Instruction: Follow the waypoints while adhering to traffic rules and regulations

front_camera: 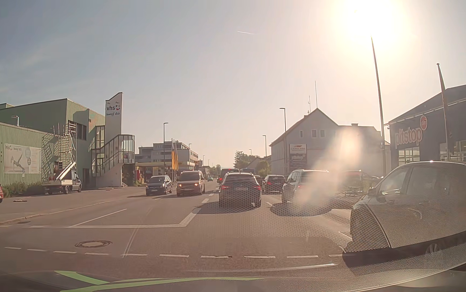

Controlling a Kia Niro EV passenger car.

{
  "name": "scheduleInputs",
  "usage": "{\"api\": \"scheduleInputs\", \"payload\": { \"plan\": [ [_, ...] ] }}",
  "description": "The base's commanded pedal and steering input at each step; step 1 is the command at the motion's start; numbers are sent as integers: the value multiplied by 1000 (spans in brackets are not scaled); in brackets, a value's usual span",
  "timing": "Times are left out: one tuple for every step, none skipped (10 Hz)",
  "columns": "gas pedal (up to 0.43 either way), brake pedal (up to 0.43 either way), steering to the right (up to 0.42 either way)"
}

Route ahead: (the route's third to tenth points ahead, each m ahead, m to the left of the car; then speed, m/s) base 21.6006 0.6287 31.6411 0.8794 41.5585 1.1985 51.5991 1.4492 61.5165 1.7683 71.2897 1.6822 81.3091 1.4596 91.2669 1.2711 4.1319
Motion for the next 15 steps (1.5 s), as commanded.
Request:
{"api": "scheduleInputs", "payload": {
  "plan": [
    [118, 0, 0],
    [118, 0, 1],
    [118, 0, 0],
    [118, 0, 1],
    [118, 0, 0],
    [118, 0, 0],
    [110, 0, 0],
    [98, 0, 0],
    [67, 0, -1],
    [28, 0, -1],
    [8, 0, -2],
    [0, 0, -2],
    [0, 0, -2],
    [0, 0, -2],
    [0, 0, -2]
  ]
}}
